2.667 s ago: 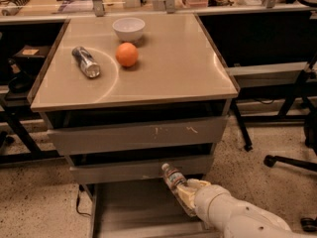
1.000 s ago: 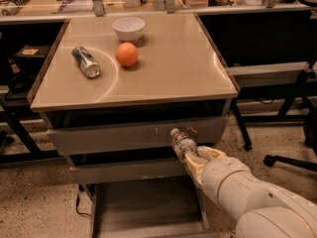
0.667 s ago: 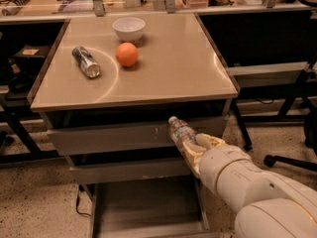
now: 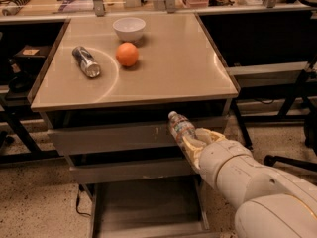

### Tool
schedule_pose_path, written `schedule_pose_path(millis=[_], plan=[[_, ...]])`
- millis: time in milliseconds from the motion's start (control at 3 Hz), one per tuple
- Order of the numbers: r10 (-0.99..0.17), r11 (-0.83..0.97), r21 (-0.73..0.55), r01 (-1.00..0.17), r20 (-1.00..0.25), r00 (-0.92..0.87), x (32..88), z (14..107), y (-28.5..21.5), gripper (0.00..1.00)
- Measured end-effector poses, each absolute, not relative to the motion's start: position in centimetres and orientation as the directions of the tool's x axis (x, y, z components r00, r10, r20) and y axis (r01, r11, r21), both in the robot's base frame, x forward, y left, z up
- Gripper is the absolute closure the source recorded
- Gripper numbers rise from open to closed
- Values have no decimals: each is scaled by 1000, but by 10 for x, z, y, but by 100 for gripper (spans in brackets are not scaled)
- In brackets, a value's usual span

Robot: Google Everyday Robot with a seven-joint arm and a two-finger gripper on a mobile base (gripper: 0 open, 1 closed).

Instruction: Pick water bottle from bottom drawer and place on counter

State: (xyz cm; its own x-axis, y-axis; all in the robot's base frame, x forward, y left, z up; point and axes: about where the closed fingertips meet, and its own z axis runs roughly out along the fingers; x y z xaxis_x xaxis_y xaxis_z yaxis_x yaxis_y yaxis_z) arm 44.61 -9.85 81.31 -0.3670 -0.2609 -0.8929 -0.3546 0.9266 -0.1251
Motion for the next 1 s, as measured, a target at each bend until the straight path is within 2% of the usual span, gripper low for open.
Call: schedule_pose_path(millis=[667, 1000], plan=[[-231, 947, -158, -278, -940, -251, 458, 897, -115, 100], [-228, 946, -152, -285, -940, -255, 462, 895, -113, 100]])
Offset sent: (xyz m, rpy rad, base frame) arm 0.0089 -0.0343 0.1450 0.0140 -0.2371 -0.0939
